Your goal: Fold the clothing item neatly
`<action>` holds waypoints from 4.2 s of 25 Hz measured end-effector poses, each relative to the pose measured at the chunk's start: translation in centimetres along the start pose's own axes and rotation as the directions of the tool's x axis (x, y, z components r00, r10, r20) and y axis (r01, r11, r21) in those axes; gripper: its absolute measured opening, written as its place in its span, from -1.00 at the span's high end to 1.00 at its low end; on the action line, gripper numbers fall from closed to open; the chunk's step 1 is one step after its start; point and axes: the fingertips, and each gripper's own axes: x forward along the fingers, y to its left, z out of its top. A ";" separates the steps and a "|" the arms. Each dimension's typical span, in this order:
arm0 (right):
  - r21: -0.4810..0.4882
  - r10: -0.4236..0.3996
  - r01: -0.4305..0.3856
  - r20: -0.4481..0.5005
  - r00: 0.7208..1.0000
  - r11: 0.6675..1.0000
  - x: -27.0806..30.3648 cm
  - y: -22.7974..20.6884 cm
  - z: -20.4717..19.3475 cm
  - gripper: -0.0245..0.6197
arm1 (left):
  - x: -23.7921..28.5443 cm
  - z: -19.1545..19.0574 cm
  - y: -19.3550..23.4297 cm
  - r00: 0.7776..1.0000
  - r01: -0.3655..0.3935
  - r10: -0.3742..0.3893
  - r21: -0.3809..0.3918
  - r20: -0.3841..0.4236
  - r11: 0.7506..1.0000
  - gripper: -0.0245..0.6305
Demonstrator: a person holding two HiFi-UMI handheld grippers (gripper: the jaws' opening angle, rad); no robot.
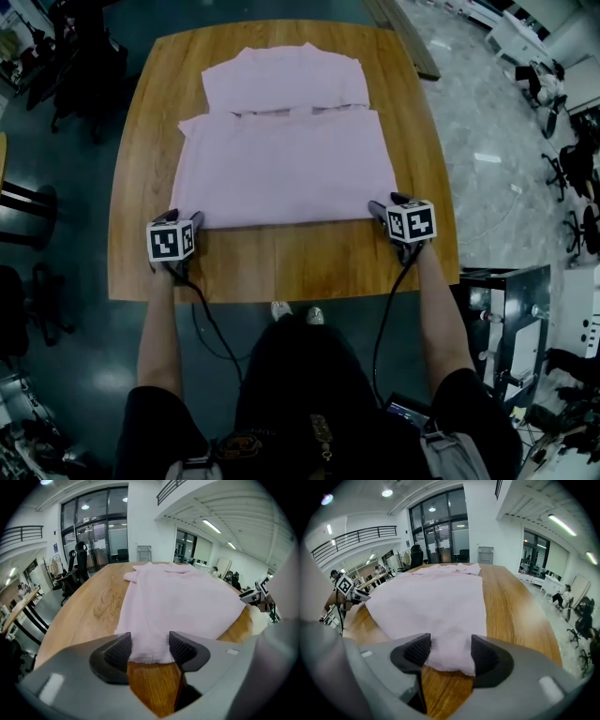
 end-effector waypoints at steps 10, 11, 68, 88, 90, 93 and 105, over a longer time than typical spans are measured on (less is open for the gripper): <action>-0.027 0.100 -0.101 -0.038 0.994 0.995 -2.0 0.9 -2.6 0.71 | -2.5 -3.0 -3.0 1.000 0.016 -0.017 -0.038 -0.021 0.999 0.68; -0.029 0.111 -0.112 -0.044 0.993 0.993 -2.5 1.0 -3.4 0.71 | -3.1 -3.9 -3.5 0.999 0.021 -0.022 -0.046 -0.027 0.999 0.68; -0.243 0.160 -0.109 0.202 0.966 0.964 -17.0 0.3 18.3 0.75 | -17.8 20.3 -1.1 0.954 -0.014 -0.023 0.120 0.298 0.993 0.76; -0.123 0.062 -0.069 -0.063 0.996 0.990 8.7 -8.8 26.2 0.72 | 11.3 26.1 5.1 0.999 0.020 -0.015 0.103 -0.047 0.994 0.69; -0.145 0.049 -0.057 -0.059 0.997 0.988 10.6 -9.5 26.6 0.64 | 13.0 25.9 5.8 0.998 -0.001 0.007 0.091 -0.060 0.996 0.59; -0.149 0.016 -0.016 0.002 1.000 0.989 12.5 -10.9 28.1 0.52 | 14.7 26.6 6.8 0.998 -0.039 0.041 0.060 -0.037 0.997 0.44; -0.232 -0.023 0.083 0.249 0.968 0.969 9.4 -10.6 34.1 0.48 | 9.8 31.0 6.5 0.981 -0.131 0.112 0.111 0.159 0.985 0.36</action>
